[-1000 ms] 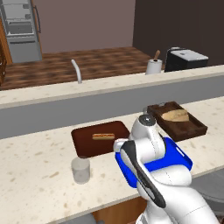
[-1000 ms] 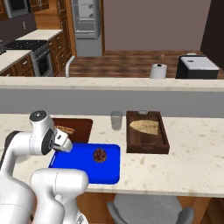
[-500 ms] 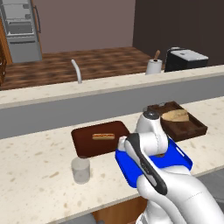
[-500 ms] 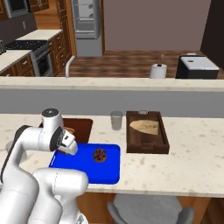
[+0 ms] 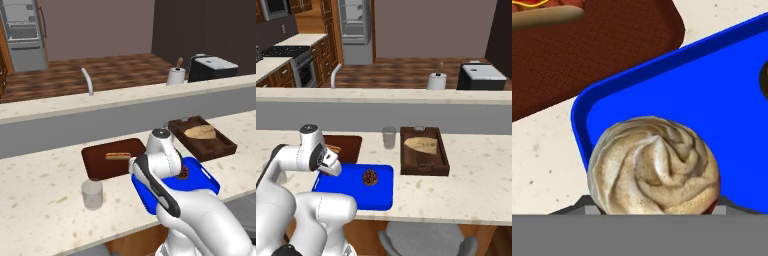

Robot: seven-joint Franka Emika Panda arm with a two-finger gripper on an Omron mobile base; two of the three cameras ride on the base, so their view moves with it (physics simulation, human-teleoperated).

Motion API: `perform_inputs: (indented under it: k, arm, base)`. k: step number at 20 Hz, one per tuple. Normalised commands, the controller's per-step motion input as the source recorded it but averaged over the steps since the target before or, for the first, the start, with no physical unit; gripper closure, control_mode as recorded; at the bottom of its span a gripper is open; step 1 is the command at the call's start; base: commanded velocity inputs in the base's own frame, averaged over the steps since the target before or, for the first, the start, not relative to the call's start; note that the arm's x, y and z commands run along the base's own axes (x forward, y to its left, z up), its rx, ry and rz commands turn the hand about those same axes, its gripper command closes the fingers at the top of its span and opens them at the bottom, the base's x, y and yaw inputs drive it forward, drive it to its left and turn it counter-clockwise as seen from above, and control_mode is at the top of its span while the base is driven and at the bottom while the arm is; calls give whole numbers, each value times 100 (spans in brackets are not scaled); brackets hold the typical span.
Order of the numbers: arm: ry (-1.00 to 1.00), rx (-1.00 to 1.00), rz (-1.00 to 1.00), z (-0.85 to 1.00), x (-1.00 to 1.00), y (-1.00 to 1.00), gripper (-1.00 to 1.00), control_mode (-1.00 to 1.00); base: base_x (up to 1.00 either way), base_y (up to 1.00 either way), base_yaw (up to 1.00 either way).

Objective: Take the cupcake and cake from the fridge and place them on the empty tray on the dining counter.

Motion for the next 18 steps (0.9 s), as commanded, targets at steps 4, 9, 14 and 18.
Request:
perform_inputs:
  k: [4, 9, 14, 18]
  arm:
    - [-3, 0, -6, -78, -2, -19, 100, -100]
    - [-16, 2, -42, -54, -13, -1, 100, -100]
    - [-8, 7, -40, -48, -14, -25, 100, -100]
    - [0, 13, -26, -48, -20, -66, 100, -100]
  base:
    - [0, 0, 0]
    - [0, 0, 0]
    - [0, 0, 0]
    - [0, 0, 0]
